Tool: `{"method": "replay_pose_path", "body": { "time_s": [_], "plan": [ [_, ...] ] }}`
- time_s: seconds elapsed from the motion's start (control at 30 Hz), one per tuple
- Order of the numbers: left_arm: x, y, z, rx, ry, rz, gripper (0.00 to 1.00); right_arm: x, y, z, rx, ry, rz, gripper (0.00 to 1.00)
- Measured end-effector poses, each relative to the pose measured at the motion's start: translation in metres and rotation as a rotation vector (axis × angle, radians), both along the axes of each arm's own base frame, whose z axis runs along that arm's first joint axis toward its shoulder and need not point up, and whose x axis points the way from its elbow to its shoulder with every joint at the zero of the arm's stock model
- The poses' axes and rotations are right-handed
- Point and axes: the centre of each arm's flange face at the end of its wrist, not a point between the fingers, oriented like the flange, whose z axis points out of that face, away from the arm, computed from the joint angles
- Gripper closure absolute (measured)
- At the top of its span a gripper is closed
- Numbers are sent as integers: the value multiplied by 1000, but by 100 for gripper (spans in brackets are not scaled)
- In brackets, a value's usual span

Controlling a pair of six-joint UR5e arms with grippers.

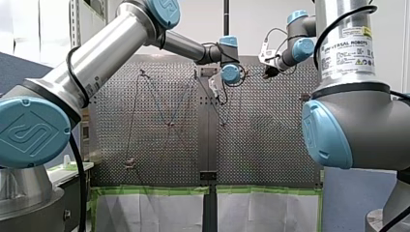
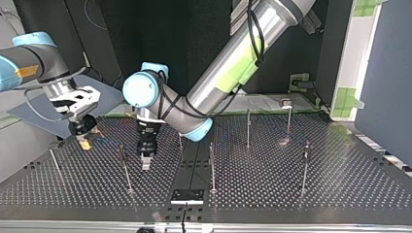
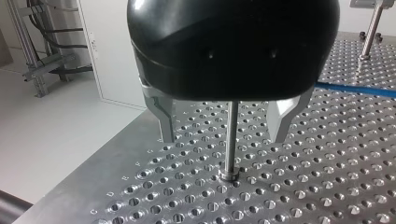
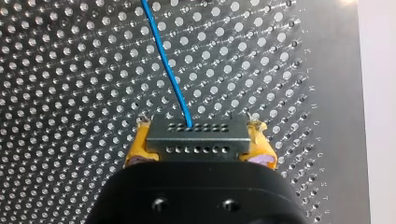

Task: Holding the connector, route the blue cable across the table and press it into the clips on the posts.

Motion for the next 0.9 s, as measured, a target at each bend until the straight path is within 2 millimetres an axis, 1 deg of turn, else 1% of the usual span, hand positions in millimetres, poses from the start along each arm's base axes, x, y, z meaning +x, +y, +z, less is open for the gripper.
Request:
{"method": "replay_pose_path", "body": {
  "time_s": [0.53,0.83,0.87,0.9],
  "plan": [
    [1,1,0,0,0,0,5,0,0,0,0,0,0,100],
    [8,6,0,-3,-6,5,5,0,0,0,0,0,1,100],
    [8,6,0,-3,-6,3,5,0,0,0,0,0,1,100],
    [4,2,0,-2,-4,0,5,0,0,0,0,0,-1,100]
  ]
}}
